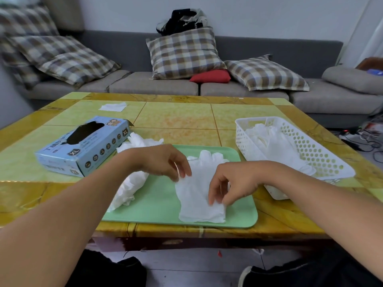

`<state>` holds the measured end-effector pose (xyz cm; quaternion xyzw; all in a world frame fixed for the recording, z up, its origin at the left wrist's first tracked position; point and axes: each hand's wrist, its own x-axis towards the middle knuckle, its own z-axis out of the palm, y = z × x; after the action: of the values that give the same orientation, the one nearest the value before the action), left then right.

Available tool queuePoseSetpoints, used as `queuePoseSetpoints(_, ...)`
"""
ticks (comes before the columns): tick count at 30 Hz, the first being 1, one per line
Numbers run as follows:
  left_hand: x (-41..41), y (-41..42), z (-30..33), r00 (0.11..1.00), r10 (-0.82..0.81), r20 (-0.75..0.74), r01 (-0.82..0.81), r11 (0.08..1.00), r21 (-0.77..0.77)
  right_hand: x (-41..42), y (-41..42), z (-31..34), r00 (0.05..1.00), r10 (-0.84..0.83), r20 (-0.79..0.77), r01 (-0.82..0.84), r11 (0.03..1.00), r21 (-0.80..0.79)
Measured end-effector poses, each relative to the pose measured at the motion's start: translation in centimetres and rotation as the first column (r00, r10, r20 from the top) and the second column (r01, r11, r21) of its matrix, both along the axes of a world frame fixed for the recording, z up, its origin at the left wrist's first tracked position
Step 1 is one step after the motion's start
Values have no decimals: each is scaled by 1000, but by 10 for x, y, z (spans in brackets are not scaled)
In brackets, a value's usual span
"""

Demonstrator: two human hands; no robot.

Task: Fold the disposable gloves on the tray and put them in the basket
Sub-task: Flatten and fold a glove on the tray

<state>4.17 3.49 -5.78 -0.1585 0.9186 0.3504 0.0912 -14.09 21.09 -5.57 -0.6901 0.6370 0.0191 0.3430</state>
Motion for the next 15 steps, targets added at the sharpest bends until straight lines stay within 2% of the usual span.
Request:
queuePoseSetpoints(1,-1,-8,-5,993,96,-70,-100,993,-58,-2,-3,4,999,-25,23,26,1000,-8)
queuePoseSetpoints(3,-5,-17,-19,959,244,-145,-269,944,-191,-8,-16,4,978,-171,118,188,969,-159)
queuePoseSetpoints(4,-7,-20,-26,951,278,-139,-303,926,-225,-11,-26,0,951,-259,166,298,909,-291)
queuePoseSetpoints(6,-13,-24,-36,948,295,-121,-316,918,-241,-13,-51,-16,897,-395,200,437,719,-540)
queuePoseSetpoints(7,-16,-26,-38,946,297,-129,-320,916,-240,-12,-63,-23,877,-439,196,463,658,-594)
queuePoseSetpoints(8,-18,-28,-39,943,302,-139,-328,915,-236,-11,-74,-30,868,-463,181,469,643,-606)
queuePoseSetpoints(12,-26,-34,-41,948,279,-155,-310,918,-246,-9,-105,-40,870,-487,-75,370,747,-552)
queuePoseSetpoints(15,-33,-33,-44,953,249,-175,-288,924,-251,-8,-113,-44,870,-477,-121,365,791,-491)
